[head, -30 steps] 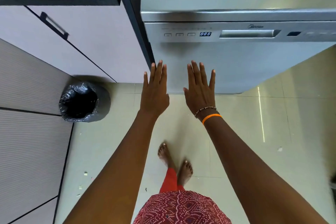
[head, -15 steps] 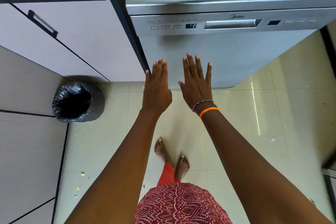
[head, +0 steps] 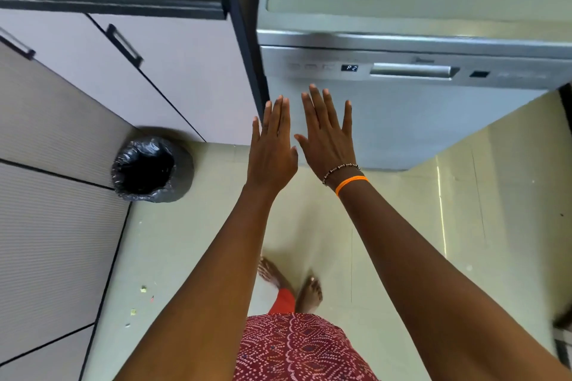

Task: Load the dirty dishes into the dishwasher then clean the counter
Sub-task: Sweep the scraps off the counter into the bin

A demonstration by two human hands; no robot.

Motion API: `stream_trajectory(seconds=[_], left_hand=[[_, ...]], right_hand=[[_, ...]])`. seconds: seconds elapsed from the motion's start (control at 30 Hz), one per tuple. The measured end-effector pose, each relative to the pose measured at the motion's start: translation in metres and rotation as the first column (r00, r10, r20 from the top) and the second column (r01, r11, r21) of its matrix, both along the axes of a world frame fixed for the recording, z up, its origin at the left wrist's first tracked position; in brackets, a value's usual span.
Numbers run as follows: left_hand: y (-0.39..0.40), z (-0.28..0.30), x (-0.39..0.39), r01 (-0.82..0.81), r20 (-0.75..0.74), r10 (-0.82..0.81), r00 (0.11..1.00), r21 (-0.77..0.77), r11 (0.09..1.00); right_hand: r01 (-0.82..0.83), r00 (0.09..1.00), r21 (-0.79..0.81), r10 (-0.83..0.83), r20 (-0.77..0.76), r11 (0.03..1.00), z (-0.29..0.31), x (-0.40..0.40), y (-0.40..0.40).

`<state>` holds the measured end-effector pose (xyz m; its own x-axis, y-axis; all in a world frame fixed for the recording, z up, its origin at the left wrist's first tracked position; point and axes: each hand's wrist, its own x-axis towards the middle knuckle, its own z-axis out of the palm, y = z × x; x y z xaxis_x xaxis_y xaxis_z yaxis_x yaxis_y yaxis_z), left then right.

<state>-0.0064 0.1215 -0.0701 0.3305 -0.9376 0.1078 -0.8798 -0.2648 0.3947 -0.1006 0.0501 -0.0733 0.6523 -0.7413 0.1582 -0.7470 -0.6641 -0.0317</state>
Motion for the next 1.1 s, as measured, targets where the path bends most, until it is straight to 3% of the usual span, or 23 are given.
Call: stream_trajectory(seconds=[0.33,0.7,0.83,1.1], left_hand=[[-0.009,0.098,0.146,-0.156,0.154,0.166,0.974,-0.075,0.985],[-0.031,0.134,0.296,-0.328,0.029,0.332,0.943,-0.093,0.940],[-0.062,0.137,0.362,-0.392,-0.019,0.392,0.920,-0.010,0.920],[-0.119,0.120,0.449,-0.407,-0.031,0.431,0.902,0.272,0.872]], right_hand=[[-0.191,0.961,-0.069,0.201,0.188,0.979,0.098,0.145,-0.019],[-0.208,0.961,-0.014,0.207,0.183,0.978,0.120,0.287,-0.071],[-0.199,0.967,0.037,0.190,0.168,0.979,0.116,0.342,-0.114],[-0.141,0.988,0.284,0.115,0.106,0.949,0.099,0.428,-0.191]])
